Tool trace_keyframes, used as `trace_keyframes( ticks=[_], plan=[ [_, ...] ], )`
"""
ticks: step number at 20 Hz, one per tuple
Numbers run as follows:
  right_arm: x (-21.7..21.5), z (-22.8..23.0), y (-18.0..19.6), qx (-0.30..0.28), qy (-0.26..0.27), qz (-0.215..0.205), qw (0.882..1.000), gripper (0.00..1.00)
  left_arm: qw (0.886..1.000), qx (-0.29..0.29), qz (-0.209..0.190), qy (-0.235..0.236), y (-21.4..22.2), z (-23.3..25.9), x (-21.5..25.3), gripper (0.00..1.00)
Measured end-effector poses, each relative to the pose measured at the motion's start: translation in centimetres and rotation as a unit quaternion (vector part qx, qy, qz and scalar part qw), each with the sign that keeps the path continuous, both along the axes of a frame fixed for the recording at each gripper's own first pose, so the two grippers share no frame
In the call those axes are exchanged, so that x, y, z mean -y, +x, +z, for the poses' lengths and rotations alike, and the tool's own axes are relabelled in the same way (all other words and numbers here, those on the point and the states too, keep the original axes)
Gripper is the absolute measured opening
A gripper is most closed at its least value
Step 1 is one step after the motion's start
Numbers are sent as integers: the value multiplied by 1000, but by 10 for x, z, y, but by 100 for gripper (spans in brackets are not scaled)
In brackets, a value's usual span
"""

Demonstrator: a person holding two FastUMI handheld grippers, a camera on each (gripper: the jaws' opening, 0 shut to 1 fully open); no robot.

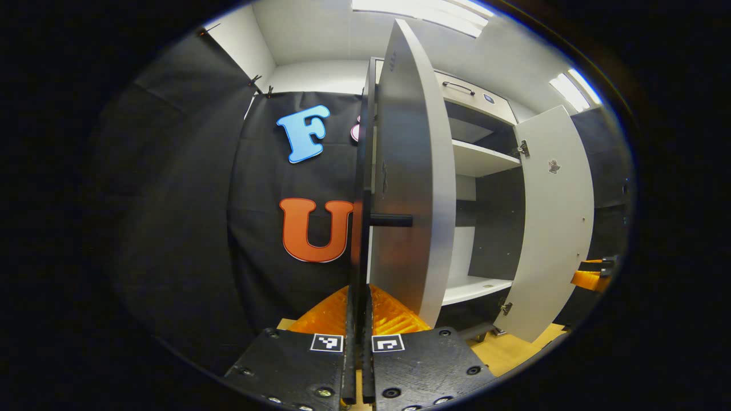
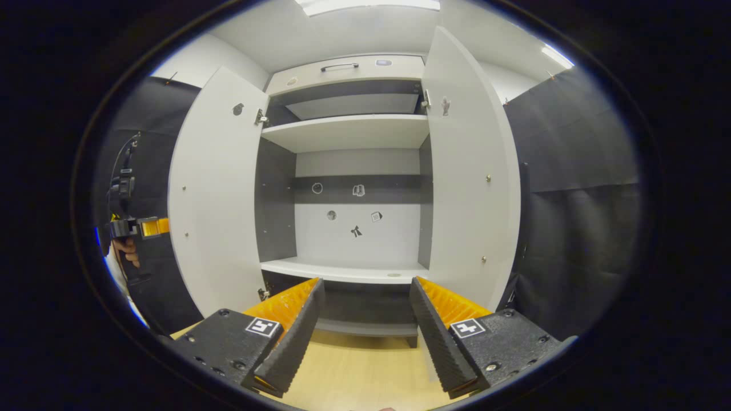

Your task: Open the right door of the double-door shoe cabinet with the right hand, and open the left door with the left hand.

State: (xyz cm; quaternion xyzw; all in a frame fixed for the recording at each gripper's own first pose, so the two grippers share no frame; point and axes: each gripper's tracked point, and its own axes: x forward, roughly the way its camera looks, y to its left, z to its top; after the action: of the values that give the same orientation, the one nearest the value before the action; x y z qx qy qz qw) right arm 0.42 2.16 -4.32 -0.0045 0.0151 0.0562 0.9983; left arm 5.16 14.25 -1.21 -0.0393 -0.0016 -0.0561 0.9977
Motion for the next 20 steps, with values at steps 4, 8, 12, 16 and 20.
trace_keyframes(
  ticks=[4, 8, 12, 16, 20],
  plan=[
    [3, -2, -4, -2, -3, -2, 1000, 94, 1000, -3, 11, 24, -24, -1, -4, 4],
    [21, -7, -3, -9, -9, -23, 1000, 95, 999, 25, 34, 23, -79, 13, 21, 0],
    [31, -14, 3, -14, -20, -44, 999, 94, 998, 37, 36, 23, -71, 12, 90, 0],
    [21, -20, 0, -13, -12, -27, 999, 94, 1000, 4, -12, 12, -48, -21, 168, 0],
    [24, -18, -4, -6, -19, -30, 999, 94, 999, -29, -25, -10, -28, -43, 196, 0]
  ],
)
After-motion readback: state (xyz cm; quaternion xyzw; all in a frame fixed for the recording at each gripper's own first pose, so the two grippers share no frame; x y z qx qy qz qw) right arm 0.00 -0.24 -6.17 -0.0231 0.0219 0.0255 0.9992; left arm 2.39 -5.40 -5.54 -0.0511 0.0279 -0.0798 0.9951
